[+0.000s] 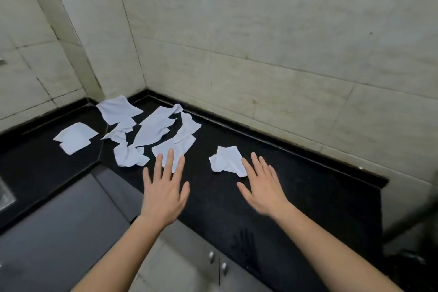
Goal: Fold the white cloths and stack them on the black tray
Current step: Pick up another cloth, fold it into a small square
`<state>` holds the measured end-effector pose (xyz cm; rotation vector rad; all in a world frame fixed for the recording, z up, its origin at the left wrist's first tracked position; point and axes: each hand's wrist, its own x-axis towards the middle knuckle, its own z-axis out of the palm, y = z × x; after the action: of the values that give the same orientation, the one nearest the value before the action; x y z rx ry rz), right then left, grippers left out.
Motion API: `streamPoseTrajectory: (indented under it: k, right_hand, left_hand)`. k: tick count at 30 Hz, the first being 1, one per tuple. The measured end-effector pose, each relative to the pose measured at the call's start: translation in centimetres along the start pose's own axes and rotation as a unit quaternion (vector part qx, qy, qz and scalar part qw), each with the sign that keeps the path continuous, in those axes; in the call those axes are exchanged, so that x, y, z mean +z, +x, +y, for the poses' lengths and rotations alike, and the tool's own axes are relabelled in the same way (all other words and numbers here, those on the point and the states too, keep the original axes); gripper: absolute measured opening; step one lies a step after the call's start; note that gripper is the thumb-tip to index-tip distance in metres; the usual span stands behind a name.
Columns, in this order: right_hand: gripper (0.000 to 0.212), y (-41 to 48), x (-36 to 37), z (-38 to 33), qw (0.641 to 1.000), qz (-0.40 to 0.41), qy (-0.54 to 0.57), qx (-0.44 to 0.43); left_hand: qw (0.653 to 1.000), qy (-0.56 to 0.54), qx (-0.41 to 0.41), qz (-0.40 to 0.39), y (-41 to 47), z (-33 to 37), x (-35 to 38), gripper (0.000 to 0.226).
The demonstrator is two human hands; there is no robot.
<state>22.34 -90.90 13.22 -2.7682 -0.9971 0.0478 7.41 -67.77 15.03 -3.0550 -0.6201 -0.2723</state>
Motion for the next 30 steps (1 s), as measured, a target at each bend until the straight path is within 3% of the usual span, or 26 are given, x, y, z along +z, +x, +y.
streamPoseTrajectory:
  k: [10,20,30]
  right_hand:
    - [0.071,5.9,3.5,0.6,0.999,-0.035,0.001,0.033]
    - [0.069,11.1,6.7,3.5,0.993,-0.086,0.043,0.068]
    - [0.069,14.5,10.9,5.9,0.977,-0.122,0.072,0.158]
  left_hand:
    - [0.995,-0.022,-0.011,-0.095,5.2,-1.7,5.4,0.078]
    - [0.985,-0.014,0.021,-0.171,12.8,-0.6,9.3,0.073]
    - [0.947,-0.095,0.077,-0.298,19.6,0.5,17.1,0.072]
